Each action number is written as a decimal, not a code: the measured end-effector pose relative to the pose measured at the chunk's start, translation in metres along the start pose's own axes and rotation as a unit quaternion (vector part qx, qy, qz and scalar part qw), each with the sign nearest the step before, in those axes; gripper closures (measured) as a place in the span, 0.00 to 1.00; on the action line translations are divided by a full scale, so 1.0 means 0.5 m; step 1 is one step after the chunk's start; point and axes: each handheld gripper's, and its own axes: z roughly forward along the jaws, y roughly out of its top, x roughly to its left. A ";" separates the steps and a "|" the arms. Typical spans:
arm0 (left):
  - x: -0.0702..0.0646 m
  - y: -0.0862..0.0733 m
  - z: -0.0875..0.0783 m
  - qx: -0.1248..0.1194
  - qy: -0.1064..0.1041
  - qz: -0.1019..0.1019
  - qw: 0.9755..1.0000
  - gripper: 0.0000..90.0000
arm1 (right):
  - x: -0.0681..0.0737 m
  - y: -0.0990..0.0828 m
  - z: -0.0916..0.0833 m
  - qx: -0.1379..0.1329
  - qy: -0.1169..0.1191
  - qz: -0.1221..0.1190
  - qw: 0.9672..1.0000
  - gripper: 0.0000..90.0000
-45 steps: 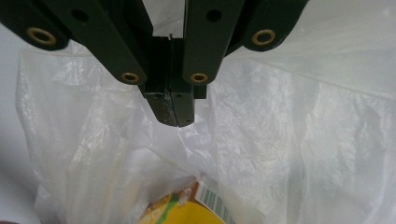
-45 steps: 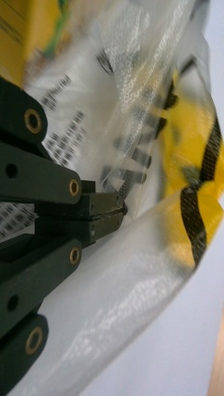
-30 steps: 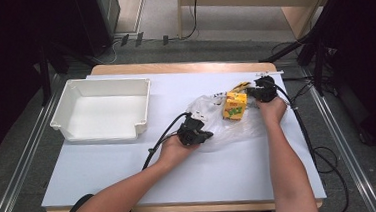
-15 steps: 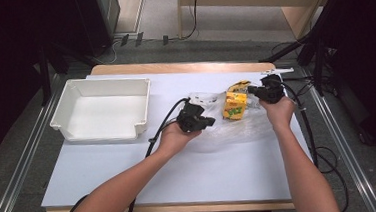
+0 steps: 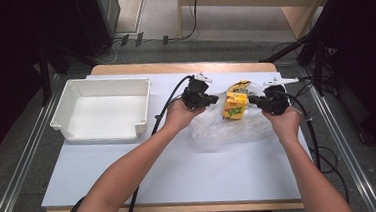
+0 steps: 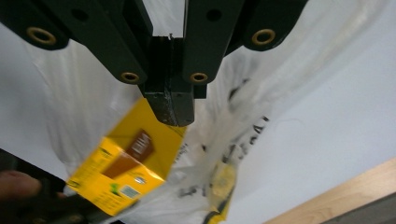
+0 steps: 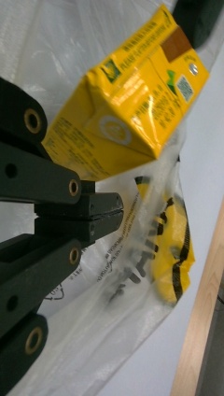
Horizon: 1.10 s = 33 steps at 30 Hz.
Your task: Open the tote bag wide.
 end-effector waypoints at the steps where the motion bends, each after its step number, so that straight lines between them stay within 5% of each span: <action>1: 0.007 0.003 0.008 0.002 0.006 0.002 1.000 1.00 | 0.002 -0.004 -0.002 0.000 0.002 -0.001 1.000 1.00; 16: 0.050 -0.022 0.123 0.025 0.032 -0.025 0.999 1.00 | 0.018 -0.104 0.018 0.024 0.023 0.001 0.999 1.00; 33: 0.075 -0.041 0.137 0.040 0.052 -0.028 0.997 1.00 | 0.051 -0.185 -0.033 0.027 0.050 -0.033 0.998 1.00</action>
